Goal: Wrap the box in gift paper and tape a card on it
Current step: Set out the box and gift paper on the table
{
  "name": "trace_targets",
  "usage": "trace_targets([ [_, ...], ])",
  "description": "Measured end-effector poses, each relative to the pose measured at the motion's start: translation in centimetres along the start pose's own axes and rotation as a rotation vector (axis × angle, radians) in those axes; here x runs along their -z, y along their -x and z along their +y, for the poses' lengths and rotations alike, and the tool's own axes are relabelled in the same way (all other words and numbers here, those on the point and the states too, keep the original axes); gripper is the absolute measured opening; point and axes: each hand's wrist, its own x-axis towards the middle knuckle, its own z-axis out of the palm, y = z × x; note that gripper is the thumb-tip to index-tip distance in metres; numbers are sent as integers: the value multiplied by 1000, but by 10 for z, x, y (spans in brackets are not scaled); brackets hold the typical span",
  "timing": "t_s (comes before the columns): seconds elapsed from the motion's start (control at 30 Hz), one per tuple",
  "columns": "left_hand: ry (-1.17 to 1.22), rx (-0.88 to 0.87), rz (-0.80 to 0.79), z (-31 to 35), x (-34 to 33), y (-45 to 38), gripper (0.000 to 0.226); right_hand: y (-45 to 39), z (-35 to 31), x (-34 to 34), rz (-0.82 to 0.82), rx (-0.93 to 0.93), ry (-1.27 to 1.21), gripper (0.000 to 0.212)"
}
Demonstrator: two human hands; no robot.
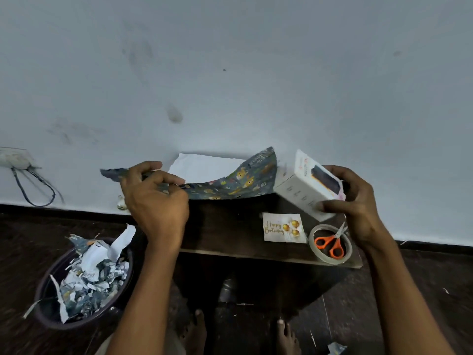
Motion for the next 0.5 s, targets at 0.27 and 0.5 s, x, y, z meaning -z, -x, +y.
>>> trace_targets([
  [0.27,276,385,133,-9,12,-1,42,-10,5,-28,143,-171,-189,55],
  [0.5,467,726,251,-29,28,-3,42,-22,4,-98,143,-298,-54,47],
])
